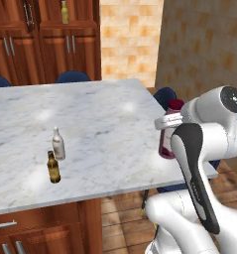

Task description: Sort all alcoholic drinks to one cabinet, and non-alcoholic drinks to the other.

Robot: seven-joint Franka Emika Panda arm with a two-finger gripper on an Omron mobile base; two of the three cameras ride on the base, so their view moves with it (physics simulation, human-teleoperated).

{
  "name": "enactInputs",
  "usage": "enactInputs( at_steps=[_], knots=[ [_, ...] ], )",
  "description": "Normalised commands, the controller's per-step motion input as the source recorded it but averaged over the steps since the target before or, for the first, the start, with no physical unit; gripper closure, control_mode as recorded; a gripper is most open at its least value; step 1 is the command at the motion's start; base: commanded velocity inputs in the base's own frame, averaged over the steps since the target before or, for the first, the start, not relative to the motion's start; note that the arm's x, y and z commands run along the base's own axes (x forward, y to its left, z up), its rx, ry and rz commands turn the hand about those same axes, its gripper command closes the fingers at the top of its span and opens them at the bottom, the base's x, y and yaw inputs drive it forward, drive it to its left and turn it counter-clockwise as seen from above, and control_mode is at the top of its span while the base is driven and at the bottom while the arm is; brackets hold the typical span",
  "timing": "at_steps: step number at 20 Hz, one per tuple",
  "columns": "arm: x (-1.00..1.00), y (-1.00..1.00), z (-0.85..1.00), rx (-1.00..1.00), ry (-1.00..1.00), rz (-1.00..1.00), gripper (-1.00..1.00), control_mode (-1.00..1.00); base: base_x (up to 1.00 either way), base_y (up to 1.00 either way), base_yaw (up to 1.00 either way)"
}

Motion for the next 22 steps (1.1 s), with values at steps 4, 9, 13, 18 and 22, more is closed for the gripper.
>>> enactInputs(
  at_steps=[4,9,13,18,22],
  knots=[
    [-0.29,-0.01,0.00,-0.02,0.05,0.00,1.00,-1.00,0.00,0.00,0.00],
    [-0.11,0.00,0.00,-0.01,0.00,0.00,1.00,1.00,-0.71,-0.30,0.00],
    [0.00,0.00,0.00,0.00,0.00,0.00,1.00,1.00,-0.75,-0.93,0.00],
    [0.00,0.00,0.00,0.00,0.00,0.00,1.00,1.00,-0.25,-1.00,0.00],
    [0.00,0.00,0.00,0.00,0.00,0.00,1.00,1.00,0.06,-1.00,0.00]
  ],
)
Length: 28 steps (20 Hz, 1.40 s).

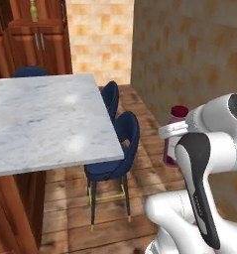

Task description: Sort all alcoholic drinks to one cabinet, and non-alcoholic drinks to the other.

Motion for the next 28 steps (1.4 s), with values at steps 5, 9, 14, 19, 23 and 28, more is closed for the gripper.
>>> enactInputs(
  at_steps=[5,9,14,19,23,28],
  knots=[
    [0.00,0.00,0.00,0.00,0.00,0.00,1.00,1.00,0.21,-1.00,0.00],
    [0.00,0.00,0.00,0.00,0.00,0.00,1.00,1.00,0.51,-1.00,0.00],
    [0.00,0.00,0.00,0.00,0.00,0.00,1.00,1.00,0.98,-0.38,0.00],
    [0.00,0.00,0.00,0.00,0.00,0.00,1.00,1.00,1.00,0.00,0.00],
    [0.00,0.00,0.00,0.00,0.00,0.00,1.00,1.00,1.00,-0.07,0.00],
    [0.00,0.00,0.00,0.00,0.00,0.00,1.00,1.00,1.00,-0.20,0.00]
  ],
)
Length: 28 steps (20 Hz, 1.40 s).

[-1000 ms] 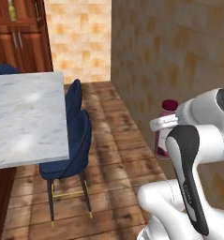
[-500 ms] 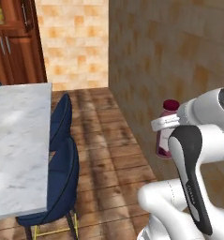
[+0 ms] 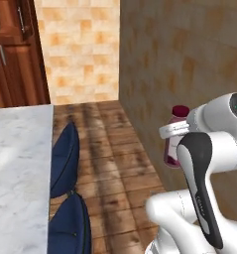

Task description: Sort all alcoholic drinks to one cabinet, and non-alcoholic drinks to the other.

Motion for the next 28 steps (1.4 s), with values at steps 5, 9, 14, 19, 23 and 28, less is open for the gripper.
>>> enactInputs(
  at_steps=[5,9,14,19,23,28],
  knots=[
    [0.00,0.00,0.00,0.00,0.00,0.00,1.00,1.00,1.00,-0.23,0.00],
    [0.00,0.00,0.00,0.00,0.00,0.00,1.00,1.00,1.00,-0.26,0.00],
    [0.00,0.00,0.00,0.00,0.00,0.00,1.00,1.00,1.00,-0.28,0.00],
    [0.00,0.00,0.00,0.00,0.00,0.00,1.00,1.00,1.00,-0.28,0.10],
    [0.00,0.00,0.00,0.00,0.00,0.00,1.00,1.00,1.00,-0.30,0.29],
    [0.00,0.00,0.00,0.00,0.00,0.00,1.00,1.00,1.00,-0.22,0.55]
  ],
)
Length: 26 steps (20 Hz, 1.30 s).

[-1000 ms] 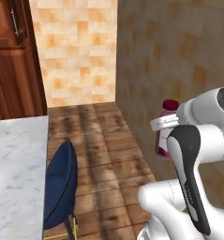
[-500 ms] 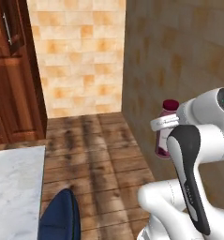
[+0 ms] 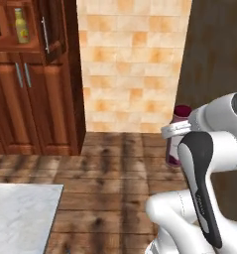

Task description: Sort all alcoholic drinks to one cabinet, and non-alcoholic drinks to the other.

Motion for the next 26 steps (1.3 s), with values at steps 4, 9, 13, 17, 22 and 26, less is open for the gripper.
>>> enactInputs(
  at_steps=[4,9,13,17,22,26],
  knots=[
    [0.00,0.00,0.00,0.00,0.00,0.00,1.00,1.00,1.00,-0.25,0.55],
    [0.00,0.00,0.00,0.00,0.00,0.00,1.00,1.00,1.00,-0.25,0.58],
    [0.00,0.00,0.00,0.00,0.00,0.00,1.00,1.00,0.74,-0.09,0.73],
    [0.00,0.00,0.00,0.00,0.00,0.00,1.00,1.00,0.64,0.00,0.76],
    [0.00,0.00,0.00,0.00,0.00,0.00,1.00,1.00,0.82,0.00,0.74],
    [0.00,0.00,0.00,0.00,0.00,0.00,1.00,1.00,1.00,-0.05,0.59]
  ],
)
